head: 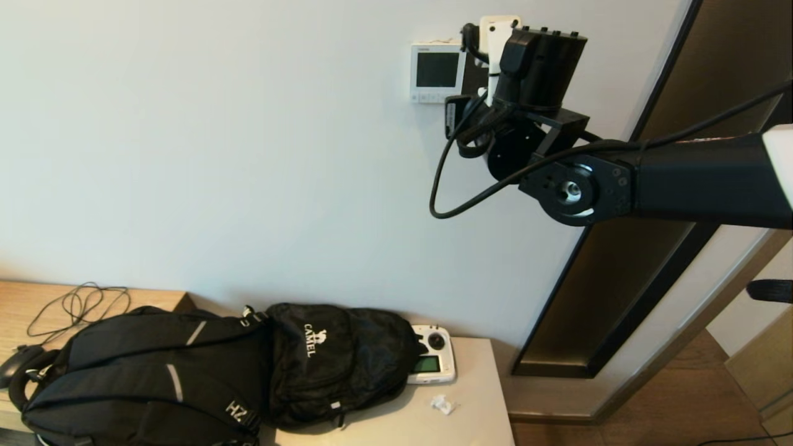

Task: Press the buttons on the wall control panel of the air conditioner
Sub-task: Turn on the central air conditioner

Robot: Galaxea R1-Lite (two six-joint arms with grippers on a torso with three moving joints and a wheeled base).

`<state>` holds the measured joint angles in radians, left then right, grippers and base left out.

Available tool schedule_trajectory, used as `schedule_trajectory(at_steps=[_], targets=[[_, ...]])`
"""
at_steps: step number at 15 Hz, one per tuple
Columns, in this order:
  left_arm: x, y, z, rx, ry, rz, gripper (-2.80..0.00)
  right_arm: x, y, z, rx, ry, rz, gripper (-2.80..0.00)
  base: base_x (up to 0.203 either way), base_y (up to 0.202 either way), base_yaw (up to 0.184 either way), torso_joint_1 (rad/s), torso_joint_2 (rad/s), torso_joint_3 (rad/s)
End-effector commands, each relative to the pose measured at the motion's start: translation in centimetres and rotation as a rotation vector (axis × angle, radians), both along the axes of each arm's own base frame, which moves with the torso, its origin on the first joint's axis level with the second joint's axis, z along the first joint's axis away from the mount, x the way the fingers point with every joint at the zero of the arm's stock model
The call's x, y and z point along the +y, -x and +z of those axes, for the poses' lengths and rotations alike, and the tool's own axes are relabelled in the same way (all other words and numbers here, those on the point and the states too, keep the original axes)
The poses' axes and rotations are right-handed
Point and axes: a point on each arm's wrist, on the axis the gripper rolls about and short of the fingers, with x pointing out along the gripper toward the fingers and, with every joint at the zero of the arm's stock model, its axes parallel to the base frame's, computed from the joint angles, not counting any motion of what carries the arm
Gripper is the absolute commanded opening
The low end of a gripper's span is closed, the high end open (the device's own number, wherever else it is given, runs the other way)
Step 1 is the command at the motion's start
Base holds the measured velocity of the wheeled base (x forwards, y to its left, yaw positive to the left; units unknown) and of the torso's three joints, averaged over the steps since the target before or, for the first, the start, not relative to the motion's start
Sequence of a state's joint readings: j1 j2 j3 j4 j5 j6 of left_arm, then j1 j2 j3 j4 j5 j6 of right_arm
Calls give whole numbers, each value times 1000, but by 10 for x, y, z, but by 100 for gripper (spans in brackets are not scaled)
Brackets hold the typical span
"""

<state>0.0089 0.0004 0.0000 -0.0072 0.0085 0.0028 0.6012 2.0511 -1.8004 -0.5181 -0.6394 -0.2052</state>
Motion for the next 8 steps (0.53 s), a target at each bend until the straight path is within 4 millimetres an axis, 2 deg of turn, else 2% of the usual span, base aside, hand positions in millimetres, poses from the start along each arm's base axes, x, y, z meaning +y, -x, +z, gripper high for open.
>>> schedule_trajectory(at_steps=[1,8], targets=[[0,0,0,-1,0,1,-280,7,-7,-6,0,6,-1,-280,0,0,0,0,0,0],[0,0,0,-1,0,1,-280,11,-18,-10,-7,19,-15,-280,0,0,0,0,0,0]])
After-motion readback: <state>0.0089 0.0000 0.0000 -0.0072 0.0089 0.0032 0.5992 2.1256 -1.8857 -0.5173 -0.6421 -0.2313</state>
